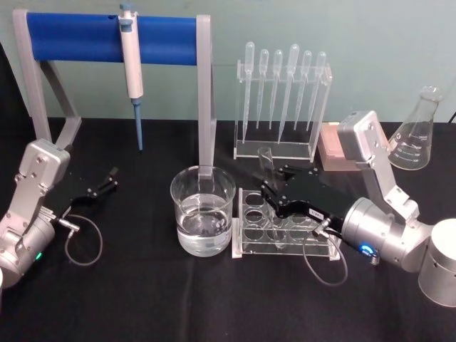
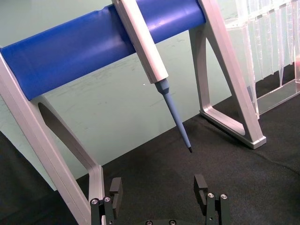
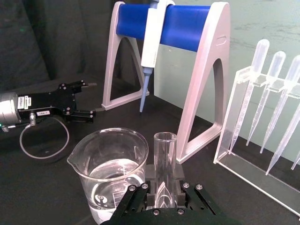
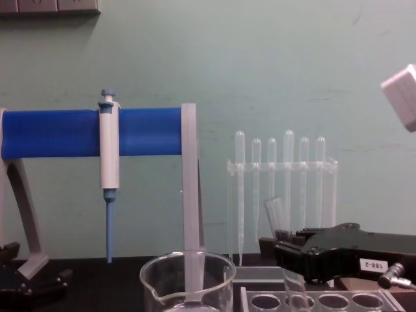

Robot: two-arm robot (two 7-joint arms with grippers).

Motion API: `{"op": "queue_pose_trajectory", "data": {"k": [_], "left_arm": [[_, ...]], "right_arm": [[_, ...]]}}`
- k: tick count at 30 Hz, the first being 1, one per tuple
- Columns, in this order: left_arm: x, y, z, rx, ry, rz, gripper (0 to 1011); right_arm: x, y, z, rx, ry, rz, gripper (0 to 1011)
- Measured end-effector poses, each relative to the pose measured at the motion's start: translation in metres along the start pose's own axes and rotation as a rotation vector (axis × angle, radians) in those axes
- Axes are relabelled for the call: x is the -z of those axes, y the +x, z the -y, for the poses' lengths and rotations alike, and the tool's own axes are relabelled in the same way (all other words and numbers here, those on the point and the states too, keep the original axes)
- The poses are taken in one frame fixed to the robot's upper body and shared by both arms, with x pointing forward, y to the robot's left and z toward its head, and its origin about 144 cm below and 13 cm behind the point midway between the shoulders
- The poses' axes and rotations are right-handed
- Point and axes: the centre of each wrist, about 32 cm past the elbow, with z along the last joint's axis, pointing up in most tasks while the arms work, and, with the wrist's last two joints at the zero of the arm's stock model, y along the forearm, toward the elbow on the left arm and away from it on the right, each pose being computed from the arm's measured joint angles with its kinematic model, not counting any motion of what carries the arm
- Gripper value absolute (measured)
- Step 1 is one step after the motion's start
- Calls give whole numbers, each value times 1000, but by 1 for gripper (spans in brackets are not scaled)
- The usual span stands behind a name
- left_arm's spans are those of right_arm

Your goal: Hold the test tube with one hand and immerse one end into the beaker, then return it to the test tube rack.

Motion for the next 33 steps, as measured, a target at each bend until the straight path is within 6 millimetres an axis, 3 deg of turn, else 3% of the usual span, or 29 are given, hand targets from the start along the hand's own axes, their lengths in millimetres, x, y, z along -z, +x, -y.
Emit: {"op": "queue_pose_trajectory", "data": {"k": [7,18,33], "left_arm": [[0,0,0,0,0,0,1000],[0,0,0,0,0,0,1000],[0,0,0,0,0,0,1000]], "right_arm": [[-6,-1,9,8,49,-31,225],[-39,-3,29,45,210,-46,225],[-43,-2,29,56,219,-42,225]]}}
